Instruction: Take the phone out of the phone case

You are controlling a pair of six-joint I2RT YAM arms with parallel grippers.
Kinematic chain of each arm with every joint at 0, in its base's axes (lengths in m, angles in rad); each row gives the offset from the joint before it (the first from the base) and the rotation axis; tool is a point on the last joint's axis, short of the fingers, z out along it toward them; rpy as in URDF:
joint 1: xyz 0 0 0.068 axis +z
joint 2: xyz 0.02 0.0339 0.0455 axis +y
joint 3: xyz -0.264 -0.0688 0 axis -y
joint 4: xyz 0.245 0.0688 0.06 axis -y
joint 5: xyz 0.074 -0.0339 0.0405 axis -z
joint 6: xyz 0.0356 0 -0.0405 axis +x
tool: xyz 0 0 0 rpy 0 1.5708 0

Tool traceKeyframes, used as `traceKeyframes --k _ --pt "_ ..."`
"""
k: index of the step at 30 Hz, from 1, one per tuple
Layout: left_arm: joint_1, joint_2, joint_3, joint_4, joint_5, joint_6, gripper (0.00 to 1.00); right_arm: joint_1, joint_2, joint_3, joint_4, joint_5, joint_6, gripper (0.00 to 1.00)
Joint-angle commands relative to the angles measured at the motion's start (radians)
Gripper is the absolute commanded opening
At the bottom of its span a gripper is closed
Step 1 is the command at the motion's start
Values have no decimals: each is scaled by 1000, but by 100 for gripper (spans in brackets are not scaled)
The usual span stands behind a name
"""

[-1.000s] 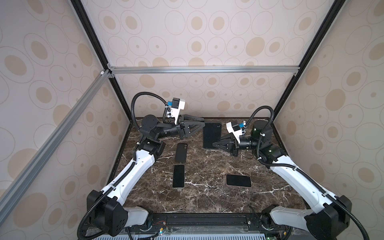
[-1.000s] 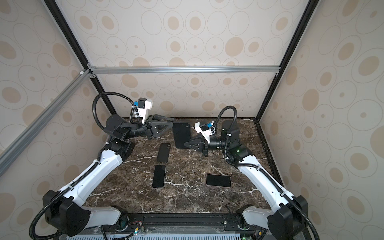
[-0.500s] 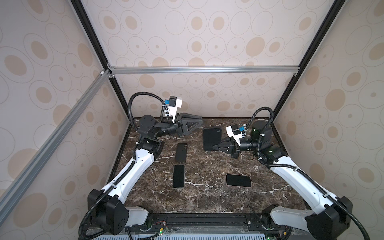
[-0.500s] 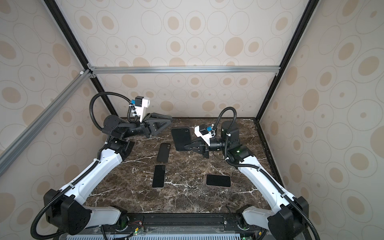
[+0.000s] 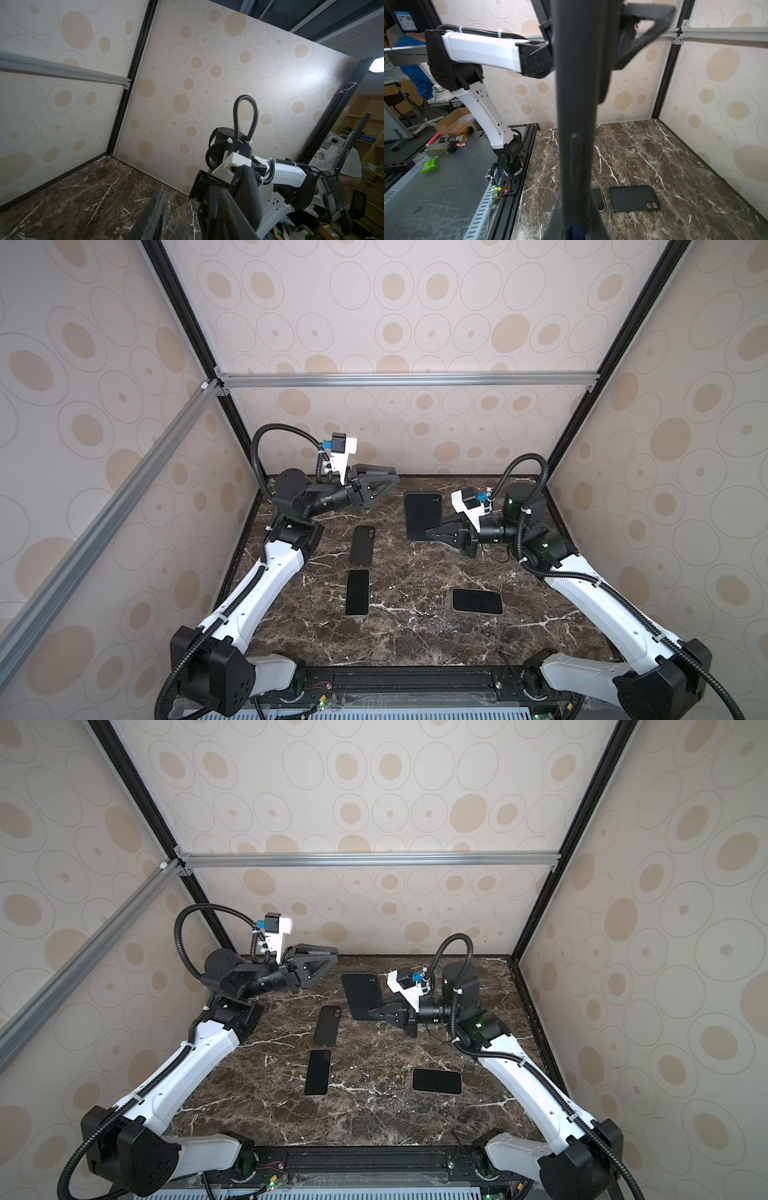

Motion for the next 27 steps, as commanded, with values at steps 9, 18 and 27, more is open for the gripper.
traceKeyframes --k 9,18,27 --pt "-56 -35 29 7 96 67 46 4 1 14 90 -14 -21 0" --pt "-68 -9 47 -29 113 84 37 12 5 27 70 -40 -48 0" --pt "-68 -3 52 -57 88 101 21 20 -8 7 88 -70 -98 0"
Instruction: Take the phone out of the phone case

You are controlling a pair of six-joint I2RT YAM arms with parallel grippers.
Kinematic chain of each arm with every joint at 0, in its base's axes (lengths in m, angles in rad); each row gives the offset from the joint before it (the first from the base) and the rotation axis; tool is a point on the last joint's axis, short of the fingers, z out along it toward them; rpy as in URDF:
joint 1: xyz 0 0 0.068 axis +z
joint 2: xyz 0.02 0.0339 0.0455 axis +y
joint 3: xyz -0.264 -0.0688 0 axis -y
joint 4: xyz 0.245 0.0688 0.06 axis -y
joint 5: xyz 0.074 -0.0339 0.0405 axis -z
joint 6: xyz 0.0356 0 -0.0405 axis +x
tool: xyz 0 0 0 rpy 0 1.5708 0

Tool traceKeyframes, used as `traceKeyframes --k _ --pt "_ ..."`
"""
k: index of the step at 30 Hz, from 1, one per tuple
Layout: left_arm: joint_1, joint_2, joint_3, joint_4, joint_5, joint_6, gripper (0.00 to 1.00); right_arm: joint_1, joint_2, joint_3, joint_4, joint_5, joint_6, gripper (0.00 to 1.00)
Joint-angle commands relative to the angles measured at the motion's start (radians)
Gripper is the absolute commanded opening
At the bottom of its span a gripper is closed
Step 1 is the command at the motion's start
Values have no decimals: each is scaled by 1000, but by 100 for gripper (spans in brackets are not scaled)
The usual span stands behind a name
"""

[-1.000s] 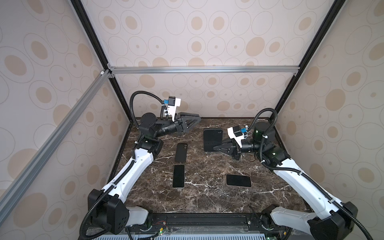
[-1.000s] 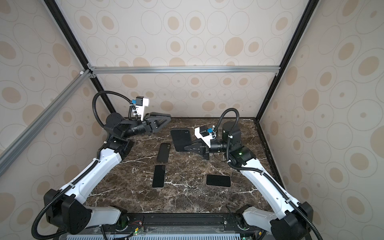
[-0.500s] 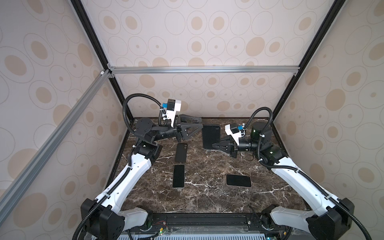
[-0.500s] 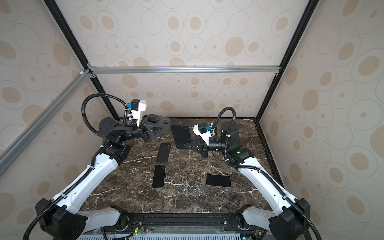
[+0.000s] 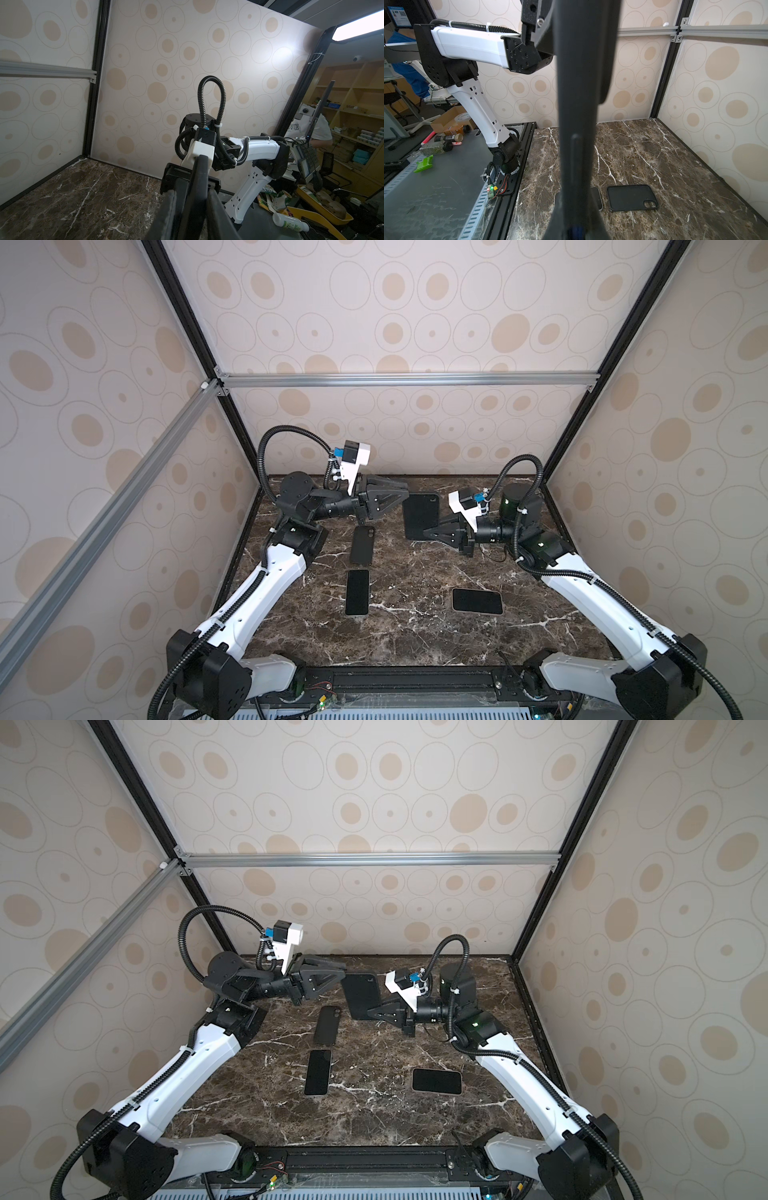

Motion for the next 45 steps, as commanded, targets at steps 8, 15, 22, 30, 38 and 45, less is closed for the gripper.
traceKeyframes --k 8,15,22,30,38,45 --pt "12 2 32 16 -41 14 13 21 -46 -31 169 -114 -63 0" --pt "39 3 -31 183 -62 -105 10 41 -52 -46 306 -170 28 0" --pt "46 7 -42 146 -89 -85 10 68 -64 -26 294 -175 15 0" --pt "92 -25 -60 213 -136 -129 22 70 -85 -62 240 -107 -33 0" --pt "109 -34 -71 177 -158 -108 23 71 -119 -80 246 -89 -18 0" --pt "62 -144 -6 -158 -305 228 28 70 -122 -55 113 261 42 0"
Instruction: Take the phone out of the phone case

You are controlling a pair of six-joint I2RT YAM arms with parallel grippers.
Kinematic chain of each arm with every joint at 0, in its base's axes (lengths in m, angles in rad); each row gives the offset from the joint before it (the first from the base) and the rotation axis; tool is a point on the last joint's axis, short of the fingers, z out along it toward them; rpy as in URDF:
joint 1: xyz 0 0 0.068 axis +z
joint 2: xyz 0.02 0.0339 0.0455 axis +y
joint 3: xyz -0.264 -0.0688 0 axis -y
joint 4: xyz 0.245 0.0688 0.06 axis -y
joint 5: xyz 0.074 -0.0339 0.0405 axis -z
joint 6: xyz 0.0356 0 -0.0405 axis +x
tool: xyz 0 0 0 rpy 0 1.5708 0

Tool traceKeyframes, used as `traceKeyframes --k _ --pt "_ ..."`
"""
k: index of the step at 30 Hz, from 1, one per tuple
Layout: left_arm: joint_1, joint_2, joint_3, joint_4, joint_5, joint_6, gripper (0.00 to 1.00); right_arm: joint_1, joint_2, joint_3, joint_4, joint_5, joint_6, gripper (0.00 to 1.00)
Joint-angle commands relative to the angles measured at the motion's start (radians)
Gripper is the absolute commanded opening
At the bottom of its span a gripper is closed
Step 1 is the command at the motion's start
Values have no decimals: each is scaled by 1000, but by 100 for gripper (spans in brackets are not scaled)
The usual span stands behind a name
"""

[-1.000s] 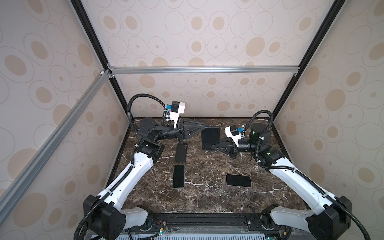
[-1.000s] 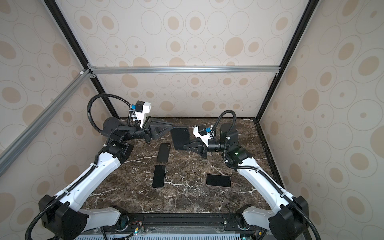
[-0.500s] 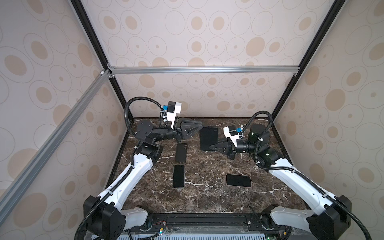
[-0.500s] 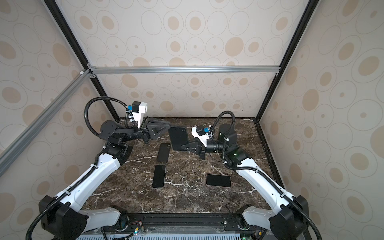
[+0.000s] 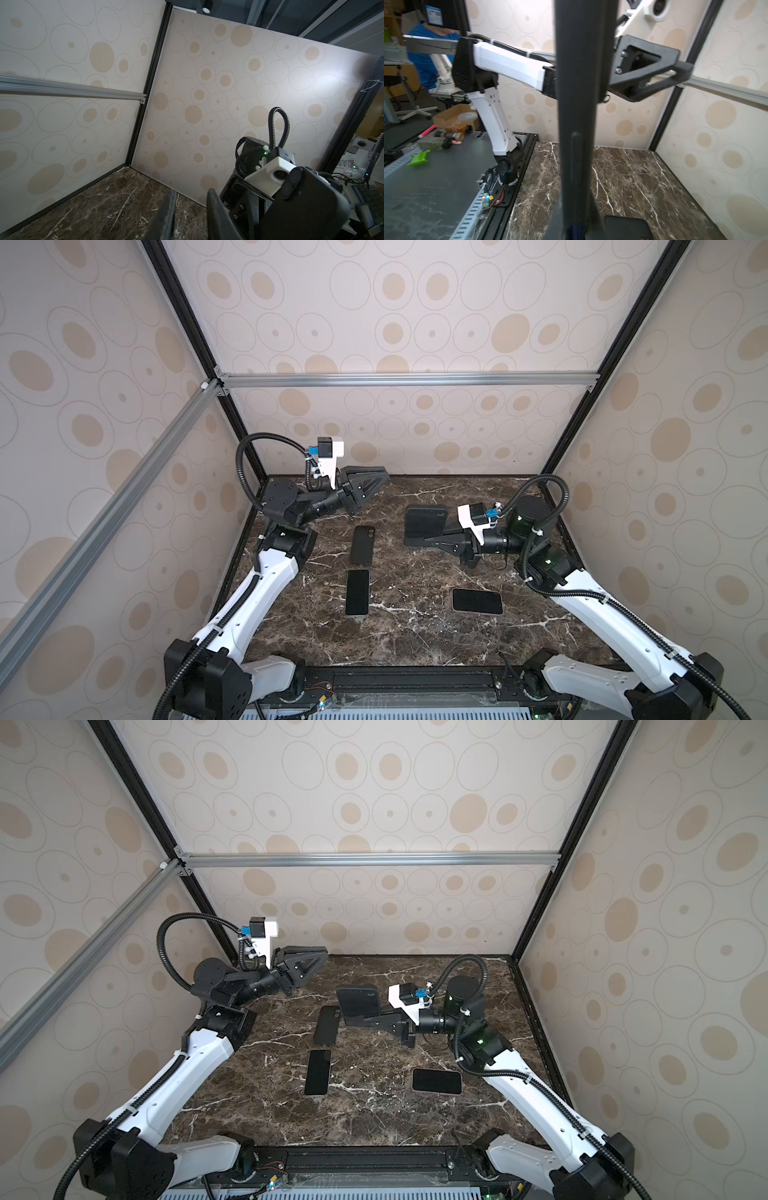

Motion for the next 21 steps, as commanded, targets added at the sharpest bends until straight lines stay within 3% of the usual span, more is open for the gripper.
traceKeyframes --k 1,4,6,10,14,17,21 --pt "-49 -108 76 -239 -151 284 28 2 -8 38 -62 233 41 0" --pt "-130 -162 81 -369 -307 444 28 1 -9 43 -84 329 78 0" --pt "-157 -168 85 -395 -333 479 28 2 -8 42 -78 322 94 0" --pt "-158 -125 100 -361 -267 403 29 5 -2 18 -14 268 113 0" --pt "-161 -96 115 -328 -220 378 33 5 6 22 -9 296 153 0" --pt "-161 -72 134 -330 -165 375 41 5 14 9 66 210 182 0" --pt "-158 -12 164 -270 -68 256 42 4 27 1 124 155 146 0"
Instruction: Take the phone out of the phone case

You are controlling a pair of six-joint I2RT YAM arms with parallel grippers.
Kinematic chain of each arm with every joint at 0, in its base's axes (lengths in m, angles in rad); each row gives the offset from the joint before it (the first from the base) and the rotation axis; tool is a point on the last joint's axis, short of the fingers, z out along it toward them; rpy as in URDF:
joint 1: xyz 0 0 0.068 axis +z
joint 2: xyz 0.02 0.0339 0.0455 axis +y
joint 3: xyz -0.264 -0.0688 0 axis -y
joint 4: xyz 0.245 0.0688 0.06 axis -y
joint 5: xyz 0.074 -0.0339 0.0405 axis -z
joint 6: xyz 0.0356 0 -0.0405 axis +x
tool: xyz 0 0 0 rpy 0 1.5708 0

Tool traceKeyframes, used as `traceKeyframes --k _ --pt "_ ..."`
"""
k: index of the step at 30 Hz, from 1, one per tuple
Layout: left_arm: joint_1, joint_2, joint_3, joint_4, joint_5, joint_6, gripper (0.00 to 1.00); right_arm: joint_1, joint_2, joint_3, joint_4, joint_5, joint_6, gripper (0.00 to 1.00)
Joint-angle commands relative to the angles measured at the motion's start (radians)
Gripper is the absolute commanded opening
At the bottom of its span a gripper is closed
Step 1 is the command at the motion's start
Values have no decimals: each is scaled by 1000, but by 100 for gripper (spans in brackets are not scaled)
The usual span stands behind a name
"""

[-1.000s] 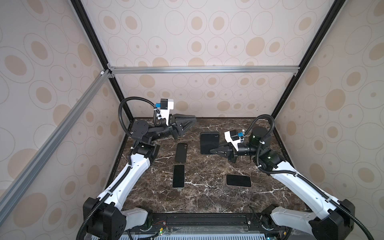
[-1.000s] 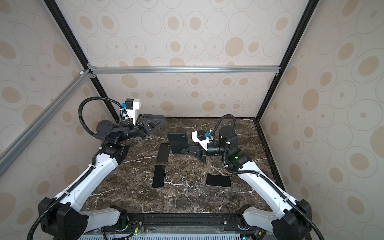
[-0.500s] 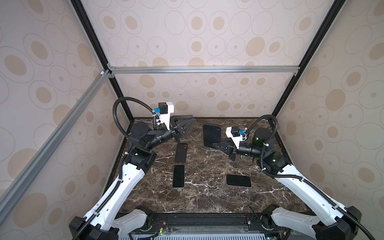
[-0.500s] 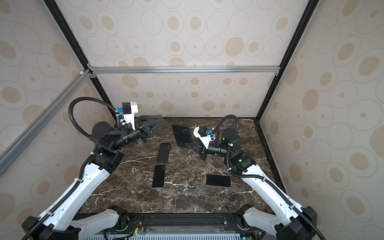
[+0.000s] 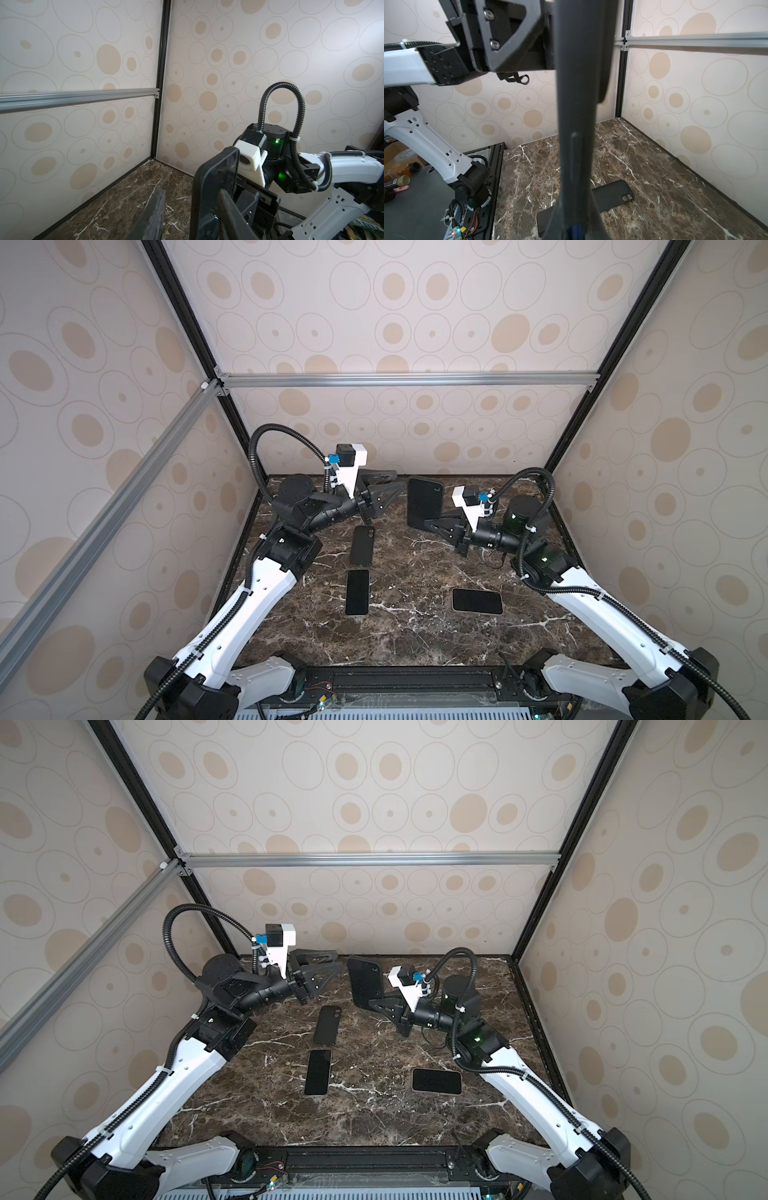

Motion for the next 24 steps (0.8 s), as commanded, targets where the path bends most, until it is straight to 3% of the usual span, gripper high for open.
traceKeyframes --k 1,5,12,17,24 --pt "5 31 63 75 122 -104 42 4 7 10 118 -87 -37 0" --pt "34 70 104 81 247 -186 40 3 43 19 128 -164 -112 0" --pt "87 77 67 270 437 -368 32 -7 106 47 223 -265 -119 0" --pt "113 71 55 304 485 -395 29 -27 126 50 294 -305 -81 0" --pt "118 81 69 303 522 -399 28 -29 148 93 248 -355 -123 0"
